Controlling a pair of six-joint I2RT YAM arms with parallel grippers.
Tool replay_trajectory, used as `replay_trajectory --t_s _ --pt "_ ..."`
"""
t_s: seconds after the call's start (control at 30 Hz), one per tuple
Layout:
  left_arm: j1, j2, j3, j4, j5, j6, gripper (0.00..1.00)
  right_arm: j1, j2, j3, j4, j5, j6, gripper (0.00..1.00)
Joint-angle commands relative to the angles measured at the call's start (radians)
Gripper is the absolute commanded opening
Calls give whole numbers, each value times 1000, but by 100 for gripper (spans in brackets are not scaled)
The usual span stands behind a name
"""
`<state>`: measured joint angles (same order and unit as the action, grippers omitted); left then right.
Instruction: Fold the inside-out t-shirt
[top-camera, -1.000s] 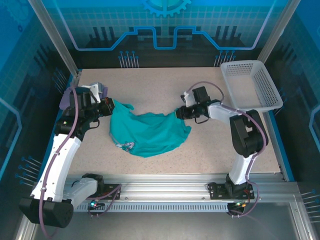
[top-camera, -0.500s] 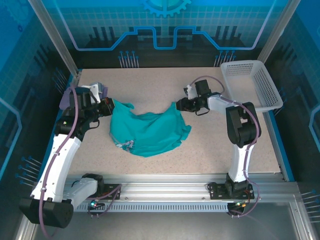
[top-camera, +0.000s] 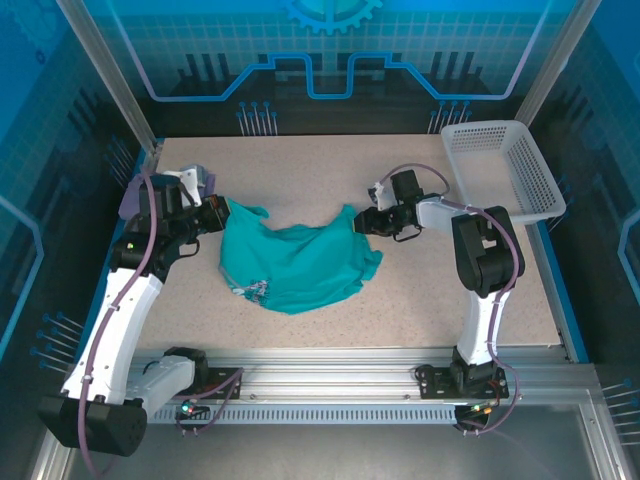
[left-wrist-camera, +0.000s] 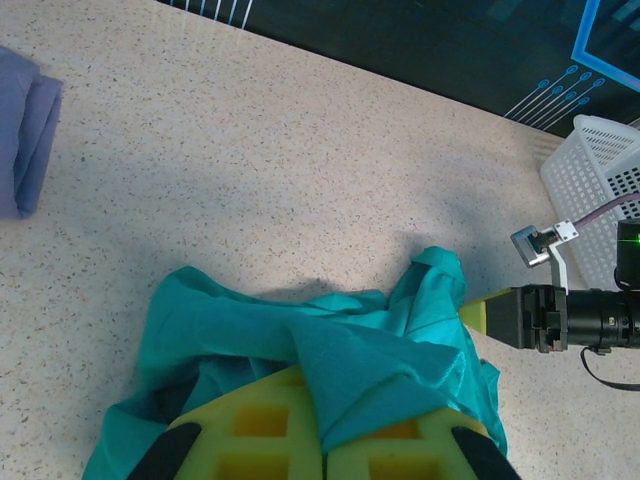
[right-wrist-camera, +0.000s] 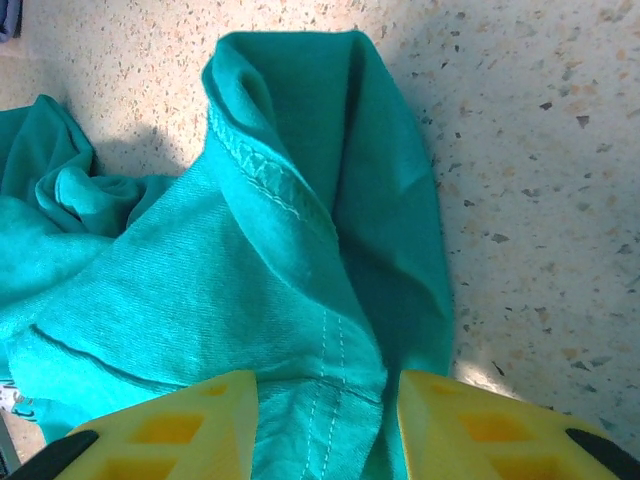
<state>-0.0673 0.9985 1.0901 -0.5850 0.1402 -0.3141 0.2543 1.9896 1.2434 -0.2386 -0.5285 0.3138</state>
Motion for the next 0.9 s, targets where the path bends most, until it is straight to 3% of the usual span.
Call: replay_trajectory --t_s 0.0,0.5,0.87 --pt "9 -17 -12 30 25 0 0 5 33 34 -5 -25 -13 42" --pt "9 -15 -16 33 32 1 0 17 67 82 -57 -33 -48 43" --pt "9 -20 -20 37 38 -1 0 43 89 129 -136 38 -95 45"
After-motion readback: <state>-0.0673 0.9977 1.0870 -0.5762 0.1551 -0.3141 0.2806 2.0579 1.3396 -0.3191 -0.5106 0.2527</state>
